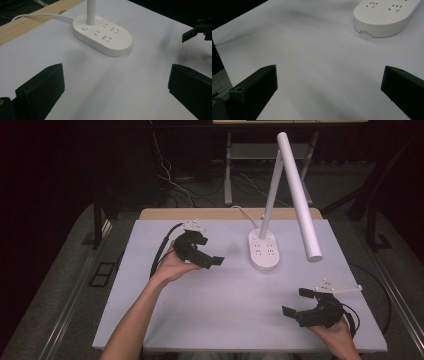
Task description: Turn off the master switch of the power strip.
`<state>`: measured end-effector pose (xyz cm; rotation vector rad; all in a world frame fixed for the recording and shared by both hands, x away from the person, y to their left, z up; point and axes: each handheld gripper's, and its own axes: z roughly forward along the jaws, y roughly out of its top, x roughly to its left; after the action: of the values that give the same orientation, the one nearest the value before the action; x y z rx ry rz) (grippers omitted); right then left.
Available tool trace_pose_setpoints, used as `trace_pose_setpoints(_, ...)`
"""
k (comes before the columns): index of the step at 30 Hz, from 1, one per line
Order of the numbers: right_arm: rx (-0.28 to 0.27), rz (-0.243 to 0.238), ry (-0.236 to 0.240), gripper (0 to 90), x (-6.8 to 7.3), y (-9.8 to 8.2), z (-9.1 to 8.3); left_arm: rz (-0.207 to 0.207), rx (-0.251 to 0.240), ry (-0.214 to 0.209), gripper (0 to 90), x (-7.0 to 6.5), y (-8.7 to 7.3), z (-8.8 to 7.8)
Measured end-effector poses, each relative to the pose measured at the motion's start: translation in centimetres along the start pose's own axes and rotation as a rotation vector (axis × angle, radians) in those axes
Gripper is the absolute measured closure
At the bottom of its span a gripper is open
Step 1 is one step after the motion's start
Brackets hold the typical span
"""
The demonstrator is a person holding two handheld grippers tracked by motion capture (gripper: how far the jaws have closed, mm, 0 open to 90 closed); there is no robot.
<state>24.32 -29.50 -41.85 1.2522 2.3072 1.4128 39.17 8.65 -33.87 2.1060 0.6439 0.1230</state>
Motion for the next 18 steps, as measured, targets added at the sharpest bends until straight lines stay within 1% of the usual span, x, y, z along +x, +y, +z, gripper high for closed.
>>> trace_pose_setpoints(3,-0.002,0.001,0.002,0.0,0.0,0.0,0.0,0.006,0.002,0.002,0.0,0.2,0.5,0.2)
trace_pose_setpoints(4,-0.001,0.003,0.003,0.0,0.0,0.0,-0.1,0.012,0.004,0.001,0.0,0.3,1.0,0.4)
trace_pose_setpoints(8,0.001,0.010,0.007,0.0,-0.1,0.0,-0.1,0.025,0.027,0.001,0.0,0.7,2.0,0.8)
trace_pose_setpoints(9,-0.001,0.005,0.005,0.0,-0.1,0.0,-0.1,0.027,0.033,0.003,0.0,0.8,2.2,0.9)
trace_pose_setpoints(14,0.000,0.006,0.009,0.0,-0.1,0.0,-0.1,0.019,0.038,-0.007,0.0,1.3,2.9,1.4)
trace_pose_setpoints(16,-0.001,0.007,0.010,0.0,-0.1,0.0,0.0,0.017,0.037,-0.007,0.0,1.4,3.1,1.5)
trace_pose_setpoints(18,-0.001,0.008,0.012,0.0,-0.1,0.0,0.0,0.012,0.030,-0.004,0.0,1.8,3.5,1.7)
